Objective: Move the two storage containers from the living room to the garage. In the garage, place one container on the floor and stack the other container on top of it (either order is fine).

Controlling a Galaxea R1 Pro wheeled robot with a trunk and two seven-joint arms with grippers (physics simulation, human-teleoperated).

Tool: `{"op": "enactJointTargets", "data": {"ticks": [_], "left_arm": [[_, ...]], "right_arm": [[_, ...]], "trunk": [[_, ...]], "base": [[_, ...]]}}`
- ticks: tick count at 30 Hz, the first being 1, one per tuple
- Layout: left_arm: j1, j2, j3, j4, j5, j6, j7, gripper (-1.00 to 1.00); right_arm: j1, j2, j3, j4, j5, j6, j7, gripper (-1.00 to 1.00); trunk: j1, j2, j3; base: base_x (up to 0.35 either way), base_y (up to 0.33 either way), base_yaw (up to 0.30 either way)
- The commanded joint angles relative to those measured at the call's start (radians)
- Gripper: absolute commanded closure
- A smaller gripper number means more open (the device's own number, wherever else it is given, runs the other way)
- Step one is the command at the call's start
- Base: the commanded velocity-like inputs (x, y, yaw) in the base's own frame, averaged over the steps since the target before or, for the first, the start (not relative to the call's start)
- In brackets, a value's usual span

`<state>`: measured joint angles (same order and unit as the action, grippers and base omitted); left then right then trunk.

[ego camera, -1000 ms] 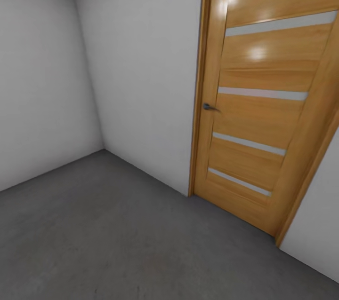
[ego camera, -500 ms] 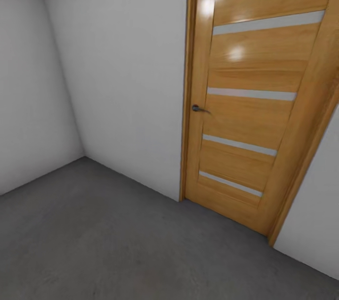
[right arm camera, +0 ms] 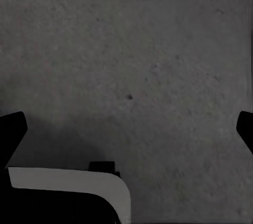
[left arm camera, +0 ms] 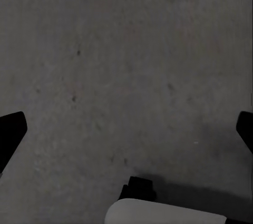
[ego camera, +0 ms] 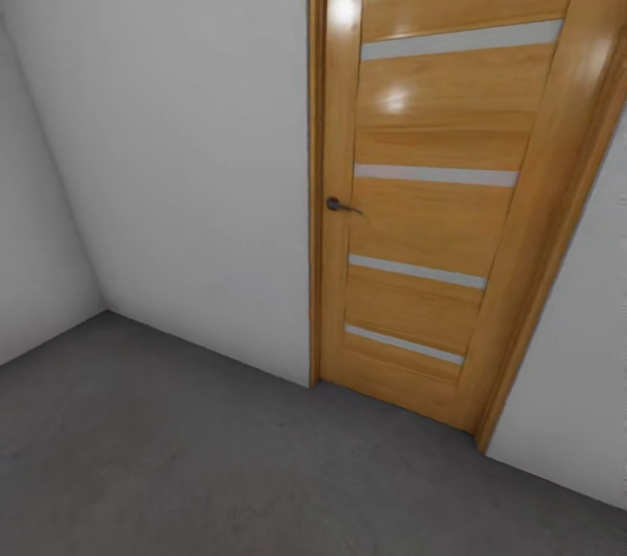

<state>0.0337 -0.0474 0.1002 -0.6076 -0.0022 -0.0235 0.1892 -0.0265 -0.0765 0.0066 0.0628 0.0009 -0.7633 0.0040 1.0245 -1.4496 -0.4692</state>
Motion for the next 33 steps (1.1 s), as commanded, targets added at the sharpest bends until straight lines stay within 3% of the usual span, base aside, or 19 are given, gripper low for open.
{"op": "enactJointTargets", "data": {"ticks": [1,5,10,14,15,18,28,33], "left_arm": [[0.001,-0.002,0.002,-0.001,0.0,-0.006,0.0,-1.0],[0.001,-0.002,0.001,-0.001,-0.002,-0.034,0.0,-1.0],[0.001,-0.001,-0.001,-0.001,-0.007,-0.077,-0.001,-1.0],[0.0,-0.001,-0.002,-0.004,-0.063,-0.085,-0.005,-1.0],[0.0,-0.003,-0.002,-0.004,-0.092,-0.087,-0.006,-1.0],[0.0,-0.004,-0.002,-0.004,-0.108,-0.088,-0.007,-1.0],[0.0,-0.006,-0.002,-0.003,-0.116,-0.088,-0.007,-1.0],[0.0,-0.006,-0.001,-0.001,-0.116,-0.089,-0.007,-1.0]], "right_arm": [[0.01,0.0,0.001,0.008,0.0,-0.017,0.0,-1.0],[0.062,0.001,0.0,0.012,-0.003,-0.05,0.001,-1.0],[0.08,0.003,0.0,0.012,-0.006,-0.097,0.001,-1.0],[0.083,0.003,-0.001,0.013,-0.008,-0.104,0.001,-1.0],[0.083,0.003,-0.002,0.013,-0.008,-0.104,0.001,-1.0],[0.083,0.004,-0.003,0.013,-0.008,-0.104,0.001,-1.0],[0.083,0.007,-0.004,0.012,-0.006,-0.102,0.002,-1.0],[0.083,0.009,-0.004,0.012,-0.005,-0.102,0.002,-1.0]], "trunk": [[0.001,0.0,-0.001],[0.001,0.0,-0.001],[0.001,0.0,-0.001],[0.001,0.0,-0.001],[0.001,0.0,-0.001],[0.001,0.0,-0.001],[0.001,0.0,-0.001],[0.001,0.0,-0.001]], "base": [[0.279,0.13,-0.277],[0.28,0.126,-0.277],[0.281,0.118,-0.277],[0.286,0.114,-0.277],[0.287,0.114,-0.277],[0.287,0.116,-0.277],[0.278,0.119,-0.277],[0.062,0.026,-0.203]]}}
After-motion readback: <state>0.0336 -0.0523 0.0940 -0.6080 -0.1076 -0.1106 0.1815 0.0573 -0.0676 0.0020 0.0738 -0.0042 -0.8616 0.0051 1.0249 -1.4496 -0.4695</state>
